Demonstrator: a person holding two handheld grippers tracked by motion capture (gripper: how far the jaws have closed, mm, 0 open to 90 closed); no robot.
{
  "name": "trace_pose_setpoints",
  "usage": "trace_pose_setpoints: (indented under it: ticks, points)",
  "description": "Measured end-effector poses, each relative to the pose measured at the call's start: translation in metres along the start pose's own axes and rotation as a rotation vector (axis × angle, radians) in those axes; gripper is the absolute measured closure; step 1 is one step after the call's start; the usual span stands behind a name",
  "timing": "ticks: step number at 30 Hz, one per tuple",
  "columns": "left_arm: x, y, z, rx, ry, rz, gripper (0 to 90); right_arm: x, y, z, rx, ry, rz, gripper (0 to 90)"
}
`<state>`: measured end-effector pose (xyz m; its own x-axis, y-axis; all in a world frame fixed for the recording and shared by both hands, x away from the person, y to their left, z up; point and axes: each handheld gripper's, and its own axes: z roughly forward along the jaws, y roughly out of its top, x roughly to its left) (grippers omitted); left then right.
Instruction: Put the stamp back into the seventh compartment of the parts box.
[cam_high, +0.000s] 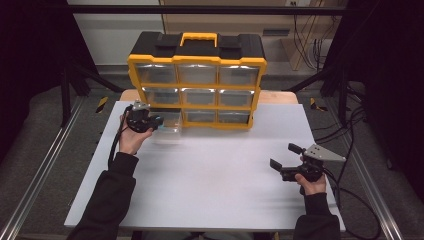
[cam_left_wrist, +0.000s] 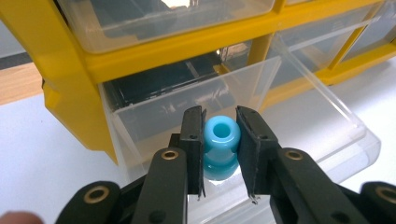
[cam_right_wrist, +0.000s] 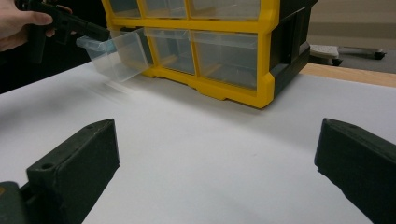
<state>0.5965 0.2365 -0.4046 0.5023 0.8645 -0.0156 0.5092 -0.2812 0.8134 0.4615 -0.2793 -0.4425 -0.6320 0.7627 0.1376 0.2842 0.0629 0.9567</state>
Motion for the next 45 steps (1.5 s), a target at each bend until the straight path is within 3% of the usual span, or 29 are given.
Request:
trace_pose_setpoints:
  ticks: [11, 18, 27, 32, 34, 45]
  points:
    - [0.002, -0.002, 0.002, 0.015, 0.001, -0.009, 71.5, 0.0, 0.0, 0.0, -0.001, -0.001, -0.001, 0.3]
    - [0.0, 0.0, -0.003, -0.017, -0.011, -0.01, 64.7, 0.0, 0.0, 0.0, -0.001, 0.0, 0.0, 0.3]
    - [-0.005, 0.004, -0.017, -0.089, -0.017, 0.014, 49.7, 0.0, 0.0, 0.0, -0.004, 0.003, 0.002, 0.3]
    - [-0.008, 0.006, -0.026, -0.127, -0.039, -0.007, 39.0, 0.0, 0.0, 0.0, -0.003, 0.002, 0.002, 0.3]
    - [-0.009, 0.006, -0.029, -0.132, -0.054, -0.018, 35.2, 0.0, 0.0, 0.0, -0.004, 0.003, 0.002, 0.3]
    - [-0.017, 0.004, -0.042, -0.169, -0.075, 0.016, 16.4, 0.0, 0.0, -0.001, -0.004, 0.001, 0.003, 0.3]
